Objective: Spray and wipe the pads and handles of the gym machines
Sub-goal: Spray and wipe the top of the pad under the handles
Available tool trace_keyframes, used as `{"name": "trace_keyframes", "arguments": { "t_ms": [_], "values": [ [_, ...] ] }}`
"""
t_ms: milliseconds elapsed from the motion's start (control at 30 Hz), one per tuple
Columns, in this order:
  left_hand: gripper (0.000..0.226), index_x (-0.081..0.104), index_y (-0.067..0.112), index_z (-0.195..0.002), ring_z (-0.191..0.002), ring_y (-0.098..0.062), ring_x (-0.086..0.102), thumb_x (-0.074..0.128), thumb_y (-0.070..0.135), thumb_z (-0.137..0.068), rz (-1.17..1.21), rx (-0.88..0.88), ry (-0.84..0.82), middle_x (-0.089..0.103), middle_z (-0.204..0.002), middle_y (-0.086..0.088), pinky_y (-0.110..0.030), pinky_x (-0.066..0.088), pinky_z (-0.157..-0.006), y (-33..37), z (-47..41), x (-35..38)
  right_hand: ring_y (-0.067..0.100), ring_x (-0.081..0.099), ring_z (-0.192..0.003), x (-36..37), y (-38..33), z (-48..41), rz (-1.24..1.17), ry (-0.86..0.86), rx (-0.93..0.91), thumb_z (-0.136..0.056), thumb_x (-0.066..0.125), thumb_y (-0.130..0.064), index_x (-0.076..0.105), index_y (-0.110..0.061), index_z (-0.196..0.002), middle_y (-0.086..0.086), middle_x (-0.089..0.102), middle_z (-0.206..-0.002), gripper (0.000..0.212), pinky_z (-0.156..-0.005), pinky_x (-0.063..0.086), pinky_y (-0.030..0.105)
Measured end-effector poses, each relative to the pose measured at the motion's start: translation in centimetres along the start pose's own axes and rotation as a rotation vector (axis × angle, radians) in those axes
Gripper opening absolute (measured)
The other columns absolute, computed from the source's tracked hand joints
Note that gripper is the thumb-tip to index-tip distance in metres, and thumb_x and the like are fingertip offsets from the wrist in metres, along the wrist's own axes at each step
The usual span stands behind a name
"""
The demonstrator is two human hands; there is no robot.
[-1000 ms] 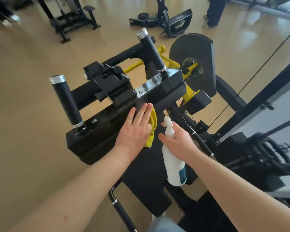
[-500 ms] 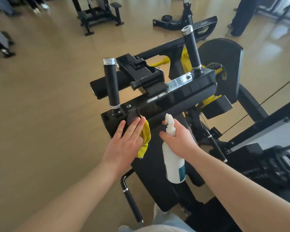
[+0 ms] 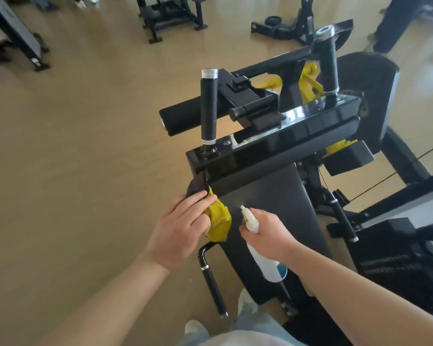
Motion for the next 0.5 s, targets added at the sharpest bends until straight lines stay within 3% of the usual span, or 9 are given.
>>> {"name": "trace_keyframes", "arguments": {
  "t_ms": [133,300,433,500],
  "values": [
    [0.045,0.056,0.014,-0.068,-0.129,-0.032,0.06,0.036,0.011,-0.109,0.039,-0.021,0.02,0.067,-0.134,-0.01,-0.042,0.05,-0.101,0.6,1.3,-0.2,0.01,0.064,-0.085,0.7,-0.2,0.2,-0.134,0.06,0.008,-0.096,0.068,-0.026,0.057,-0.039,-0.098,-0.01,0.066,-0.1,0.017,-0.066,0.05,0.026],
    [0.03,0.055,0.016,-0.075,-0.132,-0.033,0.057,0.05,0.006,-0.103,0.117,0.001,0.007,0.065,-0.136,-0.011,-0.043,0.049,-0.102,1.6,1.1,1.1,0.016,0.064,-0.081,0.4,0.2,0.6,-0.225,0.194,0.049,-0.096,0.068,-0.022,0.06,-0.022,-0.086,-0.002,0.065,-0.088,0.013,-0.068,0.053,0.031],
    [0.029,0.056,0.016,-0.077,-0.134,-0.032,0.055,0.048,0.01,-0.104,0.168,-0.009,-0.034,0.064,-0.137,-0.01,-0.043,0.049,-0.102,2.6,0.1,2.6,0.01,0.067,-0.085,-1.4,1.4,0.2,-0.337,0.27,0.104,-0.098,0.067,-0.029,0.061,-0.033,-0.107,-0.008,0.069,-0.091,0.012,-0.069,0.053,0.026],
    [0.025,0.055,0.017,-0.08,-0.135,-0.031,0.053,0.047,0.015,-0.104,0.215,-0.04,-0.087,0.063,-0.138,-0.01,-0.043,0.05,-0.101,3.3,-0.1,3.6,0.014,0.067,-0.083,-2.3,2.3,0.1,-0.357,0.303,0.146,-0.098,0.067,-0.029,0.061,-0.029,-0.097,-0.005,0.07,-0.088,0.005,-0.066,0.05,0.027]
  ]
}}
Point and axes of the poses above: each hand's wrist, its own z-axis away from the middle knuckle, its own x-axis out of the palm, y = z × x, the point moved 5 cm from there along -z, towards the middle knuckle
